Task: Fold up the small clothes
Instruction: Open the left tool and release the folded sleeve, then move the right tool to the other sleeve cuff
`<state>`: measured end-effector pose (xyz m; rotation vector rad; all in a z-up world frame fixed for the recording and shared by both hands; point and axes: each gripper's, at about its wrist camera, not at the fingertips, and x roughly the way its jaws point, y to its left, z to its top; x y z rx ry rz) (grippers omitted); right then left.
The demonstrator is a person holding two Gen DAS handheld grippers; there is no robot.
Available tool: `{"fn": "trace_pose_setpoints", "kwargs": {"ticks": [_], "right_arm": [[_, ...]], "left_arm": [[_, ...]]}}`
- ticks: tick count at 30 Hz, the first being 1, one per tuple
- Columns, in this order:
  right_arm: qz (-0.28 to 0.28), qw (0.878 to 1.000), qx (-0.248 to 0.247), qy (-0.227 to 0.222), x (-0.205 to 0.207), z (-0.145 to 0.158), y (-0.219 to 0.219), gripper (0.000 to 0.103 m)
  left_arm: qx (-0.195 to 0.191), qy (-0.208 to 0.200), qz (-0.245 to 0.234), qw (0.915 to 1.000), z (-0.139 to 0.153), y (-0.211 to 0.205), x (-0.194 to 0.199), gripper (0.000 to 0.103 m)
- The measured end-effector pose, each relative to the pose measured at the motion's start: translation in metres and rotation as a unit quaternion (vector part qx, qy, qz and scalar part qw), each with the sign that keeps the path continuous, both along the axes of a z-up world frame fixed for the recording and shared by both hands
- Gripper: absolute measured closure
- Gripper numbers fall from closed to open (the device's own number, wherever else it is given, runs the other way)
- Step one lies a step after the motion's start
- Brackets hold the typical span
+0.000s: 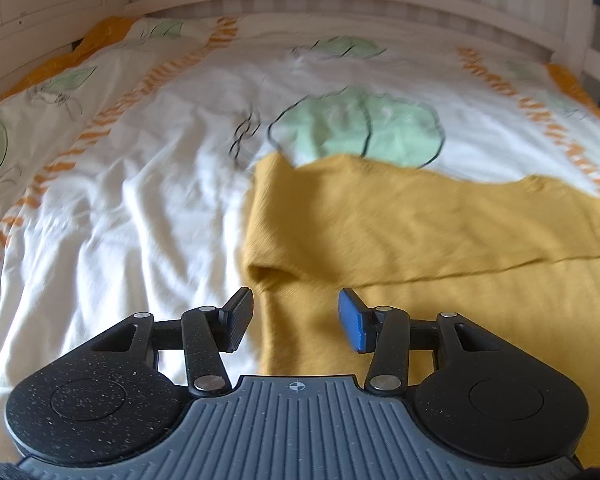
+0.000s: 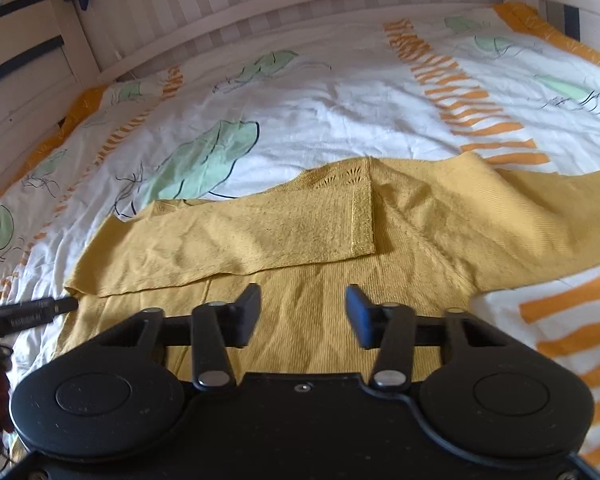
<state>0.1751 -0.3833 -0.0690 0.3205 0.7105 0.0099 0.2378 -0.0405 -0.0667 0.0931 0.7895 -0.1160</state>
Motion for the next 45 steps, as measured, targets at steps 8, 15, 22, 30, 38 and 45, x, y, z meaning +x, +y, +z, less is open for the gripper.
{"fn": "trace_pose_setpoints", "kwargs": {"ticks": [8,15,22,30,38,45], "right_arm": [[-0.020,1.000,0.021,0.010,0.033,-0.016,-0.016,0.049],[-0.056,0.997,0.038,0.028,0.057,-0.031,-0.029,0.047],[-0.083,0.996,0.028,0.022,0.059,-0.033,-0.030,0.047],[-0.059,0.998,0.028,0.017,0.069,-0.033,-0.026,0.063],[-0.050,0.999,-0.013,-0.012,0.059,-0.008,-0.029,0.086],[-0.038,0.998,-0.037,0.037,0.069,-0.024,-0.035,0.075]], "left_arm": [[-0.004,-0.006,0.014,0.9999,-0.033,0.015,-0.005,0.051],[0.009,-0.019,0.015,0.9997,-0.035,0.010,-0.011,0.050],[0.009,-0.034,0.017,0.9992,-0.039,0.010,-0.013,0.049],[0.005,-0.038,0.018,0.9991,-0.040,0.011,-0.014,0.049],[0.003,-0.039,0.019,0.9991,-0.040,0.011,-0.014,0.049],[0.002,-0.039,0.020,0.9990,-0.040,0.011,-0.014,0.049]]}}
